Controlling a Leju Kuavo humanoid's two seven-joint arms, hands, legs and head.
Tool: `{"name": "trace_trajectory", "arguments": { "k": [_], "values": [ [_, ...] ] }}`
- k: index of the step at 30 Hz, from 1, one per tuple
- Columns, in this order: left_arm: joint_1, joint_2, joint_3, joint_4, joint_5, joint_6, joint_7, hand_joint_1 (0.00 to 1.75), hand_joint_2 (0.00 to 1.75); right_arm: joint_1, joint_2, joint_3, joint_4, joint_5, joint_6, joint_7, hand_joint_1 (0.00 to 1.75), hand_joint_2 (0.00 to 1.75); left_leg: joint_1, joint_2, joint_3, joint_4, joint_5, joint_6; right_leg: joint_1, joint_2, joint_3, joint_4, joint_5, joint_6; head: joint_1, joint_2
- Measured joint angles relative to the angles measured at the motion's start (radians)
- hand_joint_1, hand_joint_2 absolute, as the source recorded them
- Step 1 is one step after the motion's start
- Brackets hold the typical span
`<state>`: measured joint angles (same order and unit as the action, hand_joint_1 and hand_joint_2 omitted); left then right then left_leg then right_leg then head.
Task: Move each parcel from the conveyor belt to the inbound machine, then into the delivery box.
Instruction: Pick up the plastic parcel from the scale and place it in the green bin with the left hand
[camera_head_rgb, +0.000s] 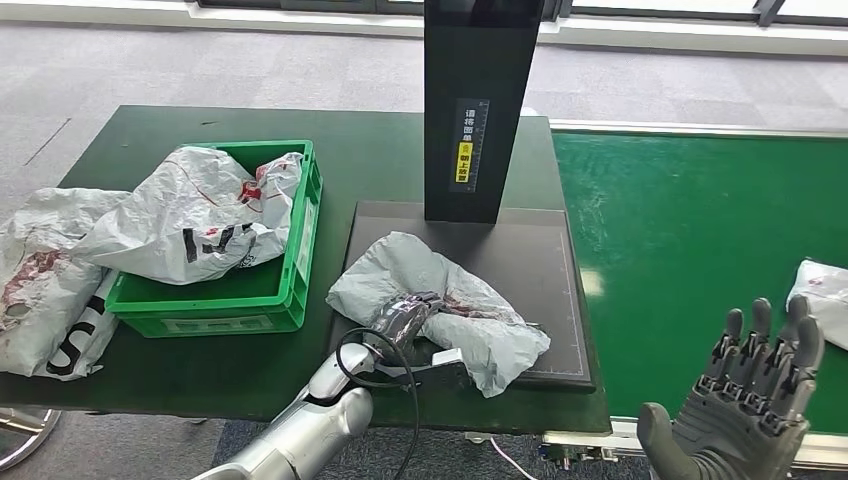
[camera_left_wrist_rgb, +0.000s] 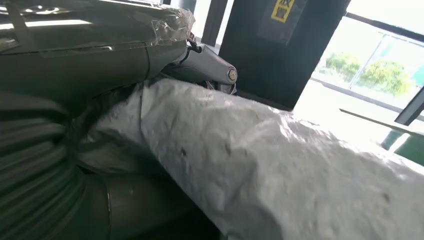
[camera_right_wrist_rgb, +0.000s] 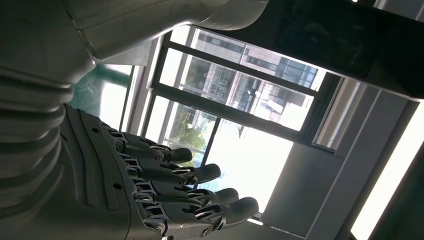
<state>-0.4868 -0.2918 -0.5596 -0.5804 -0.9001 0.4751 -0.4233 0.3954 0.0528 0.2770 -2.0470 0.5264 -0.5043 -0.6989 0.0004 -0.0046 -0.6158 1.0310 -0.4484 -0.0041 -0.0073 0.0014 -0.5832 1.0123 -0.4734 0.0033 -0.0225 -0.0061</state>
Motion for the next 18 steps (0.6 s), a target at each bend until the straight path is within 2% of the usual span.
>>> {"name": "trace_trajectory", "arguments": {
  "k": [12, 18],
  "values": [
    [0.084, 0.022, 0.093, -0.156, -0.044, 0.036, -0.007, 1.75, 1.75, 0.024, 0.03, -0.001, -0.009, 0.034, 0.001, 0.0, 0.0, 1.75, 0.0, 0.0, 0.0, 0.0, 0.0, 0.0, 0.0, 0.0, -0.001, 0.0, 0.0, 0.0, 0.0, 0.0],
    [0.135, 0.059, 0.149, -0.379, -0.185, 0.107, 0.069, 1.75, 1.75, 0.044, 0.057, -0.006, -0.03, 0.055, -0.001, 0.0, 0.0, 1.75, 0.0, 0.0, 0.0, 0.0, 0.0, 0.0, 0.0, 0.001, -0.001, 0.0, 0.0, 0.0, 0.0, 0.0]
  ]
}}
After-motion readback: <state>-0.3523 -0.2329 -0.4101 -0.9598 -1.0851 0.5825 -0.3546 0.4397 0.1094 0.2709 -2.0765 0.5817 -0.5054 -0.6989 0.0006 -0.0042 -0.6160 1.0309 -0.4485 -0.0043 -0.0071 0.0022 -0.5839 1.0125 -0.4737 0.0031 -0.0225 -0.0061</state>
